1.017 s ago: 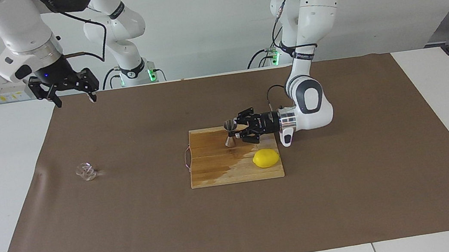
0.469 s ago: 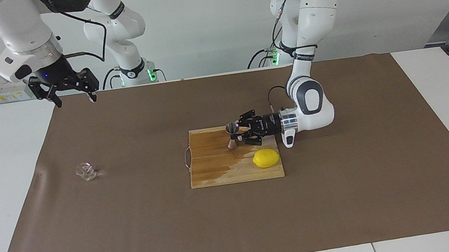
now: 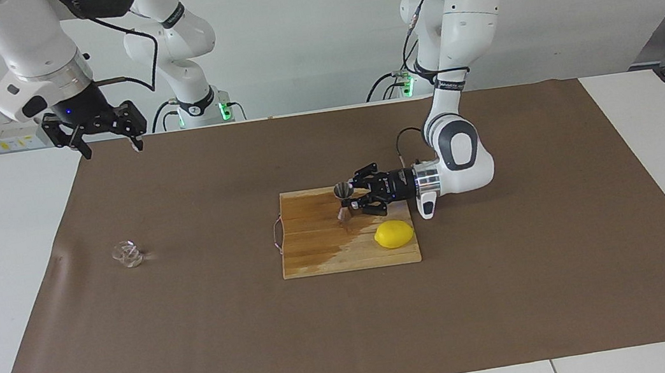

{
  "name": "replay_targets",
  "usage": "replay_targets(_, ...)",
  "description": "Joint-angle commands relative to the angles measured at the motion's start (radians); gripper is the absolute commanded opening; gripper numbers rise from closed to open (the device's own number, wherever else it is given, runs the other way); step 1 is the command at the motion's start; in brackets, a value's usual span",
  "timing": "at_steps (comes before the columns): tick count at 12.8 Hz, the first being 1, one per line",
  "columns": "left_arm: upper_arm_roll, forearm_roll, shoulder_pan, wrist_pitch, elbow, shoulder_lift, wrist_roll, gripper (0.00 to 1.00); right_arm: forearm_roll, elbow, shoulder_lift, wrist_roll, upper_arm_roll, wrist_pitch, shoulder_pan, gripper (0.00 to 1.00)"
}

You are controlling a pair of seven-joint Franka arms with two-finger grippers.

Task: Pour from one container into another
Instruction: 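Lower the metal cup onto the board and open the left gripper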

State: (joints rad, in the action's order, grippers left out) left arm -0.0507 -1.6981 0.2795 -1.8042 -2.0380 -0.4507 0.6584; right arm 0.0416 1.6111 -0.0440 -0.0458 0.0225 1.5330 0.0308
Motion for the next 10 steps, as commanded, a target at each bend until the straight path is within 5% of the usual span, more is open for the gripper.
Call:
replay_targets(1,0.018,-0.025,0.018,-0.009,-0.019,-0.003,-0.023,0.62,-0.011,-0.005,0.001,-0.036,-0.004,-0.017,-0.015,1.0)
replay_targets(5,0.018,-0.025,0.018,-0.009,-0.019,-0.003,-0.02,1.0,-0.011,-0.005,0.001,-0.054,-0.004,-0.017,-0.02,1.0)
replay_targets(10,0.018,-0.025,0.018,-0.009,-0.019,-0.002,-0.014,1.0,-0.011,-0.005,0.004,-0.055,-0.003,-0.017,-0.02,1.0)
